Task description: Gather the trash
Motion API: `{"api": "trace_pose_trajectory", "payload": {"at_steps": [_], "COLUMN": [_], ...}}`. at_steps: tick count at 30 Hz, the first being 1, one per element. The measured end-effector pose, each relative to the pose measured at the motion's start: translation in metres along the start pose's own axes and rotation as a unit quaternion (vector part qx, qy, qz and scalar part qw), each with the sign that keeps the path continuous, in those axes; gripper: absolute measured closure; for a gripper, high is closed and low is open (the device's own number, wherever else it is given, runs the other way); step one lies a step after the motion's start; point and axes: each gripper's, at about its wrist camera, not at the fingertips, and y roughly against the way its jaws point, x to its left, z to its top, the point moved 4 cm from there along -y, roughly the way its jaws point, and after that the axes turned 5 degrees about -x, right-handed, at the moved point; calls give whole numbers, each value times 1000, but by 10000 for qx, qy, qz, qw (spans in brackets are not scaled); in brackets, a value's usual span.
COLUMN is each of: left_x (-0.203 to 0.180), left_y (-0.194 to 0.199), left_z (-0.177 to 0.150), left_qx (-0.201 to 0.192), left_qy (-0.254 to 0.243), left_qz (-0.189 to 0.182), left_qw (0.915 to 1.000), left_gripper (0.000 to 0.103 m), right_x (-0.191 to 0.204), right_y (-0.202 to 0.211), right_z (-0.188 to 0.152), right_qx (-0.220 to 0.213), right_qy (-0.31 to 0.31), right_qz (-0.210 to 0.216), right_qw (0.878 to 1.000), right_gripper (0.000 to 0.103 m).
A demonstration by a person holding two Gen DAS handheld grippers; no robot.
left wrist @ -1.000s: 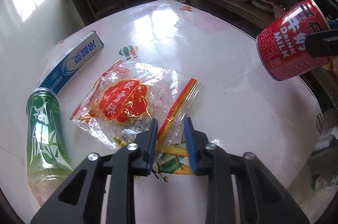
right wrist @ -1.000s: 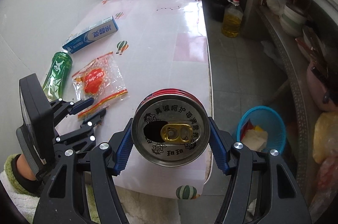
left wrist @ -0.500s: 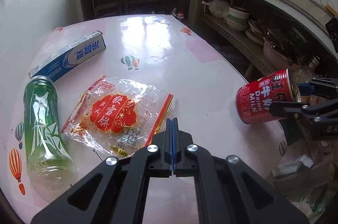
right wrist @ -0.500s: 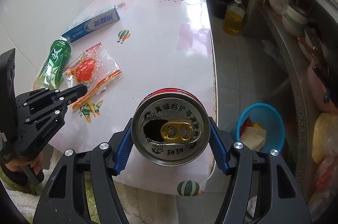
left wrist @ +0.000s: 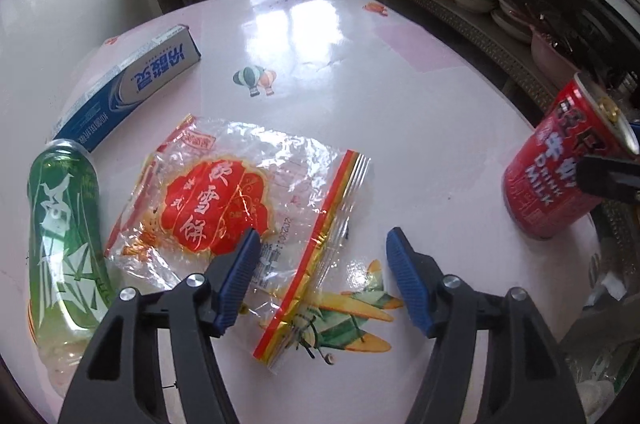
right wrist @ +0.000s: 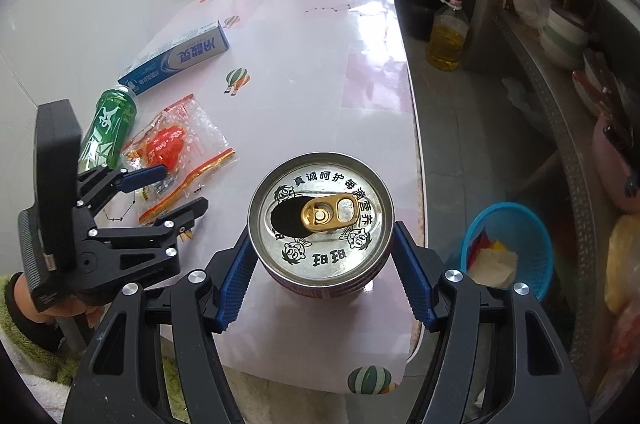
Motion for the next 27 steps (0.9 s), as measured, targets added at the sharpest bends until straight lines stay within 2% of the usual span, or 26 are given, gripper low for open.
{"api": "trace_pose_trajectory", "payload": {"at_steps": [2,5,14,18,22,27], "left_x": [5,10,8,9,15,17], "left_y": [-2,0,3,4,9,33], "left_z": [1,3,8,10,12,19], "left_qx": [-14,-23,-26,-15,-25,-282], "left_qy": [121,218,258,347,520,580], "left_qz": [-1,78,-8,-86,-210,-262], "left_qw": [9999,9997,9997,9994,9984,9976], "left_gripper": [40,57,81,94,96,96], "right_x": [-2,-4,-7,-8,-11,-11], "right_y": [1,1,1,2,2,7], "right_z": [0,0,0,-2,-1,-2], "right_qx": [-22,-58,-133,-193,-256,-337], "right_qy": [-44,-91,-149,-179,-219,-261], "right_qz": [44,122,184,188,195,140], "right_qw": [10000,9999,9996,9995,9992,9990], "right_gripper": [40,40,40,40,41,41]}}
